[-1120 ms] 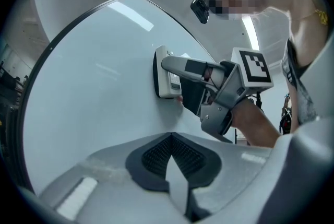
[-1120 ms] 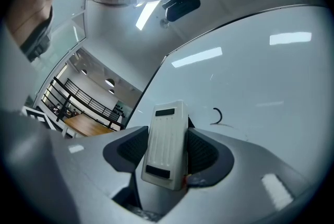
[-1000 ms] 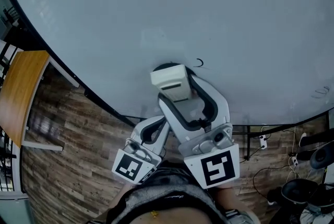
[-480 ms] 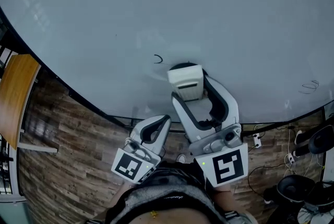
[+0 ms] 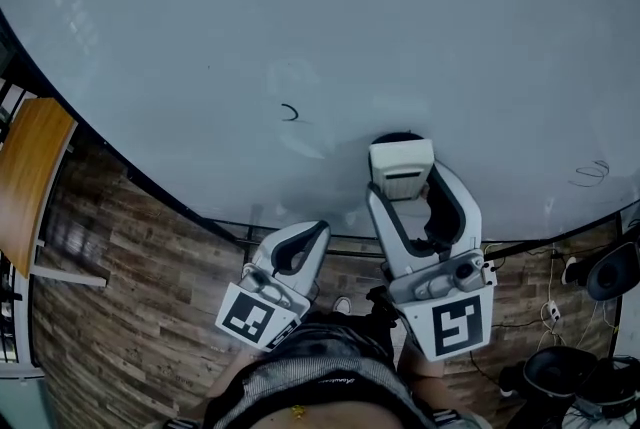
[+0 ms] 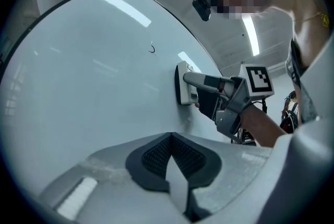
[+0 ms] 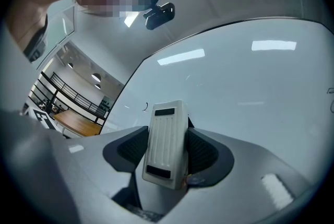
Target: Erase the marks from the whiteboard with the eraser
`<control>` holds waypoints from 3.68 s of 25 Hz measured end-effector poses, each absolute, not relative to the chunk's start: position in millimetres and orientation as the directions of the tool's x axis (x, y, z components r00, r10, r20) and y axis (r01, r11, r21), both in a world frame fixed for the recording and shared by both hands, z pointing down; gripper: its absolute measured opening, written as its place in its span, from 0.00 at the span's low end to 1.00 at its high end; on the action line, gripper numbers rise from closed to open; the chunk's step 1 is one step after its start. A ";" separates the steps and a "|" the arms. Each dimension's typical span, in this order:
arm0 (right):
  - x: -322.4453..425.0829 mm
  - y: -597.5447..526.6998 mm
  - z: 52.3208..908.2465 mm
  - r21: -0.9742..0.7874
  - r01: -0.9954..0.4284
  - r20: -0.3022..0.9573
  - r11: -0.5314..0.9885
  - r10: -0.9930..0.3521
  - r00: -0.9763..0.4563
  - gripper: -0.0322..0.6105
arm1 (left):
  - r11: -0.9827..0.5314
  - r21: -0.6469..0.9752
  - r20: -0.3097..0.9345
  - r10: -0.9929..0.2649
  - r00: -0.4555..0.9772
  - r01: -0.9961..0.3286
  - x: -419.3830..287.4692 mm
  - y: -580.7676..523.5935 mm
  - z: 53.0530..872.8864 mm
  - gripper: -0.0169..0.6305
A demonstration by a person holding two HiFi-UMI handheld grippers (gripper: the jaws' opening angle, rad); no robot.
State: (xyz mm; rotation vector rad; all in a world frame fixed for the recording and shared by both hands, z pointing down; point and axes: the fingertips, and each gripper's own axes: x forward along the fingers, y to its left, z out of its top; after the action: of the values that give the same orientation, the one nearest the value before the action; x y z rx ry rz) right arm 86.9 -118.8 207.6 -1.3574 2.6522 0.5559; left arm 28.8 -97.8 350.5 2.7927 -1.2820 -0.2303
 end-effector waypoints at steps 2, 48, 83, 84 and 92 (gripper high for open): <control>87.9 -120.0 207.6 0.262 -0.805 -0.262 0.532 -0.764 -0.590 0.42 | -0.656 0.120 -0.107 -0.755 0.647 -0.745 31.0 -97.7 352.5 0.02; -127.4 -116.3 190.8 0.362 -0.707 -0.281 0.608 -0.652 -0.704 0.43 | -0.543 0.124 -0.072 -0.840 0.538 -0.830 -150.8 -86.0 368.2 0.02; 62.6 -119.8 182.9 0.294 -0.790 -0.296 0.538 -0.735 -0.610 0.43 | -0.646 0.129 -0.090 -0.763 0.640 -0.753 12.2 -104.0 356.4 0.02; 62.1 -120.3 182.7 0.292 -0.791 -0.294 0.537 -0.737 -0.609 0.43 | -0.644 0.131 -0.088 -0.765 0.638 -0.754 11.5 -103.2 357.3 0.02; 33.9 -120.1 165.7 0.316 -0.773 -0.322 0.550 -0.704 -0.633 0.43 | -0.624 0.143 -0.094 -0.782 0.617 -0.768 -8.9 -100.6 357.6 0.02</control>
State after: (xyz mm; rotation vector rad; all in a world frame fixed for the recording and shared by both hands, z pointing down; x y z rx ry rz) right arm 33.9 -120.1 165.7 -1.2610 2.6241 0.6530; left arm -8.9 -100.6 357.6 2.7439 -1.3186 -0.2245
